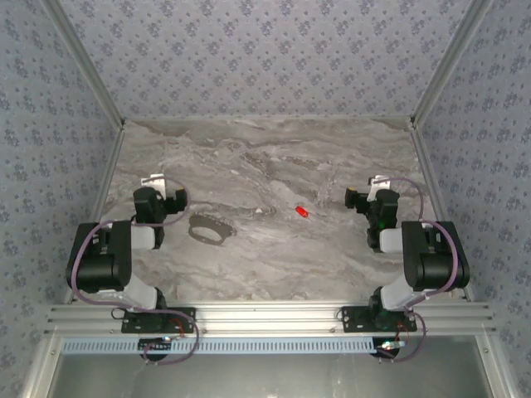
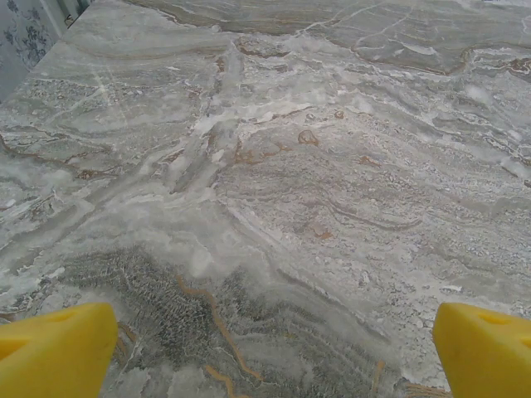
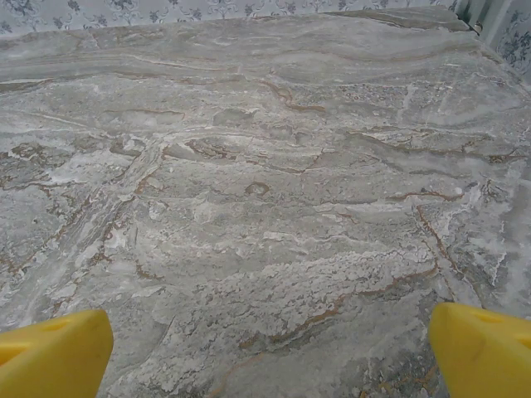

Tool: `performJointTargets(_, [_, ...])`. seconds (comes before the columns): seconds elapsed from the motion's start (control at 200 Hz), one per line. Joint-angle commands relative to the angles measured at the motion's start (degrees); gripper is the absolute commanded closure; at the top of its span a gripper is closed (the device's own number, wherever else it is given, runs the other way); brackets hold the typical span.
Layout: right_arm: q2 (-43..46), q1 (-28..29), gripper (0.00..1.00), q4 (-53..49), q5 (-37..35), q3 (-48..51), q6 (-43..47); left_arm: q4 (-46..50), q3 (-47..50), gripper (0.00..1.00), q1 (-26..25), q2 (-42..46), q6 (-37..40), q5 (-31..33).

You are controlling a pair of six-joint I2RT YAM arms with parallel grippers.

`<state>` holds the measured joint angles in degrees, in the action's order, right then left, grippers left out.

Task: Put the keys on the keyring

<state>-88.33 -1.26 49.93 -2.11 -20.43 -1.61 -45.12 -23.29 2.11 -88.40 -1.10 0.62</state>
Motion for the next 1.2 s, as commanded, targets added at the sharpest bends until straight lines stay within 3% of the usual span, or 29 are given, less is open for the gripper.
performJointTargets(0.0, [-0.1,-0.3,0.00,0.7,-0.4,-0.8,0.6,-1.2,-0.6,0.02,-0.2,0.4,-0.3,-1.0])
performJointTargets(1.009, [0.1,-0.6,0.00,0.7,0.1,-0.4,0.3,0.5,-1.3,0.02,0.4,1.0,-0.2,-3.3])
performJointTargets(1.084, [3.1,-0.5,0.00,1.0,-3.1,0.5,0.3,0.5,-1.2,0.02,0.4,1.2,-0.4,-2.7])
performJointTargets(1.194, [10.6,-0.5,0.00,-7.9,-5.8,-1.3,-0.1,7.9,-4.6,0.02,0.4,3.1,-0.7,-2.0])
